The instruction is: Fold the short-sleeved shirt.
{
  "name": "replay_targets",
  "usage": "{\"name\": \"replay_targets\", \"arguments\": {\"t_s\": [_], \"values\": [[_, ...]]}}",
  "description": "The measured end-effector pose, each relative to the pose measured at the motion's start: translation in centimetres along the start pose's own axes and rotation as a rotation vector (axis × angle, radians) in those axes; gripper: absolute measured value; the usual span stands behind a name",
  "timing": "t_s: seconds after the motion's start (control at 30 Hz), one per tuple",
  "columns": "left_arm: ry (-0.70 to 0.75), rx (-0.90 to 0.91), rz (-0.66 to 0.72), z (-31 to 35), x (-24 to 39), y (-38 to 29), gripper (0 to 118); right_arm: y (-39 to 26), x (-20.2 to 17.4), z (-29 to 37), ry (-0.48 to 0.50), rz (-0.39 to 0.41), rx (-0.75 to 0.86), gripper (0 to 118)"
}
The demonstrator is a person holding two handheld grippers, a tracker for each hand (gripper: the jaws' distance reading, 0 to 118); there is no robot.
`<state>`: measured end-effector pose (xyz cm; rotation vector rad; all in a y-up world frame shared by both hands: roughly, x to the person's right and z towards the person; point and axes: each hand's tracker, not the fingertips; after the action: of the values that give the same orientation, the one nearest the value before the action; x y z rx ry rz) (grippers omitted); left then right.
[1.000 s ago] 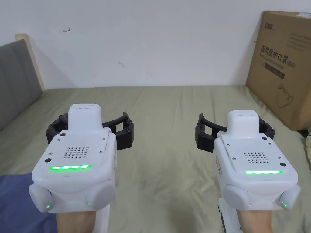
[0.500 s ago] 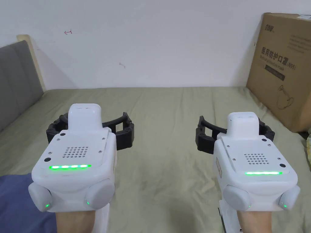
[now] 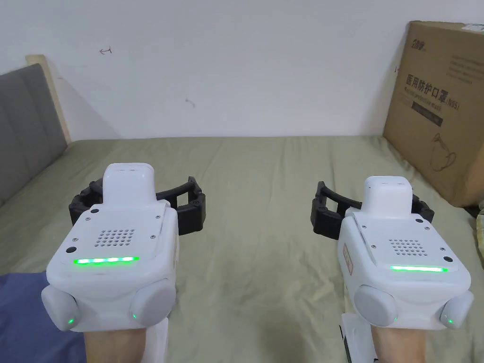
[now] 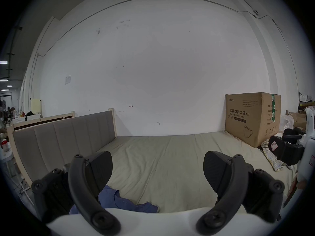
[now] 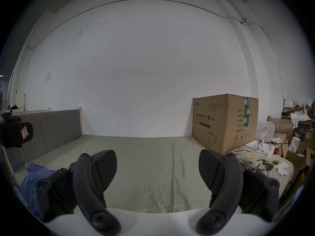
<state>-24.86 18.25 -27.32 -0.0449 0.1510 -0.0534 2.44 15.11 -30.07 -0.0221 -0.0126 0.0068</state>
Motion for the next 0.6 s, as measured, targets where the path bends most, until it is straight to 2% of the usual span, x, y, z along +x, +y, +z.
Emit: {"name": "replay_targets", "arguments": {"t_s": [0.6], "values": [[0.000,-0.008,-0.001,0.04,0.01,-0.10,110,-0.09,-0.70,0.40,0.009,0.044,0.008,101]]}}
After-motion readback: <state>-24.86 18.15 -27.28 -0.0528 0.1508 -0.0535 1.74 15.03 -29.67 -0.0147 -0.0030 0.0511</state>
